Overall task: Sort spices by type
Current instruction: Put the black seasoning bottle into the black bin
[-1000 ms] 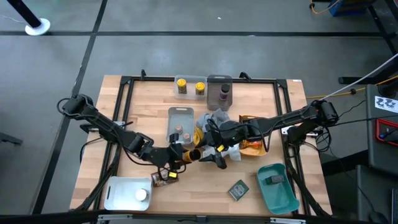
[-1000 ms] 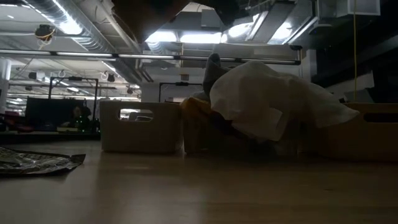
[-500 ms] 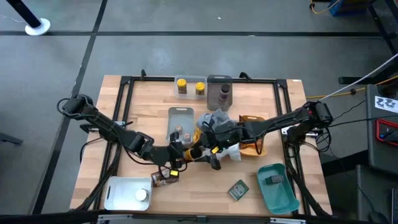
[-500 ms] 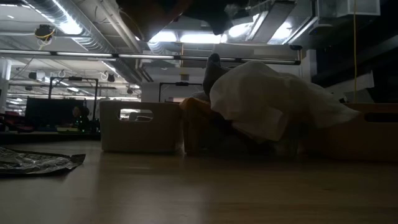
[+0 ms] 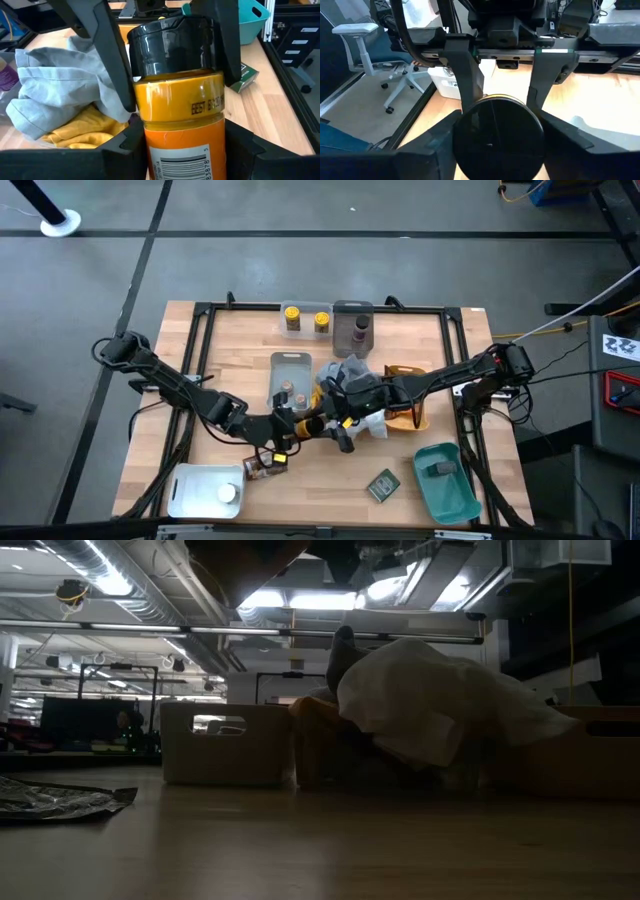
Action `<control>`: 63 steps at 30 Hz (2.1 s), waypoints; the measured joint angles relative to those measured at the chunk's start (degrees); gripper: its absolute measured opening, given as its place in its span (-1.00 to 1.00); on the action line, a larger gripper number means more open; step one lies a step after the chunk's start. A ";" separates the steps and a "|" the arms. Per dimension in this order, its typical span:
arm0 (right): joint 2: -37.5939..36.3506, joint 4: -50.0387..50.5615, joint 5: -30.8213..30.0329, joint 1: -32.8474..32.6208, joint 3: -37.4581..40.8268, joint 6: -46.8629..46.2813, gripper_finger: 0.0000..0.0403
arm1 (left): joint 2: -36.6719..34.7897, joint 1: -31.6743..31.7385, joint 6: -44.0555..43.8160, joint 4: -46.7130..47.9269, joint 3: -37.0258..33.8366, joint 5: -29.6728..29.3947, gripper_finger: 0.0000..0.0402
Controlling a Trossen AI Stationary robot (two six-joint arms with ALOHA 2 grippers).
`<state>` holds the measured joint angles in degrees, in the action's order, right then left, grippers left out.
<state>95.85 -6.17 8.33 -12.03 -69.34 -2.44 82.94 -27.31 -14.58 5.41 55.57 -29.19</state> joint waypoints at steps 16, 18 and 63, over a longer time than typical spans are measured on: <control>-0.01 0.79 0.27 1.00 0.00 -0.19 0.07 | 0.00 2.46 -9.15 0.05 0.00 0.11 0.32; -0.31 1.96 0.30 1.87 -0.04 -0.22 0.07 | 0.00 3.00 -9.32 0.57 0.00 0.10 0.36; 12.68 46.56 -4.20 48.52 -24.61 11.93 0.07 | -0.42 19.76 3.24 24.04 -0.02 2.19 0.39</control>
<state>108.53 40.38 4.13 36.49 -93.95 9.49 82.52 -7.56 -11.33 29.45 55.55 -27.00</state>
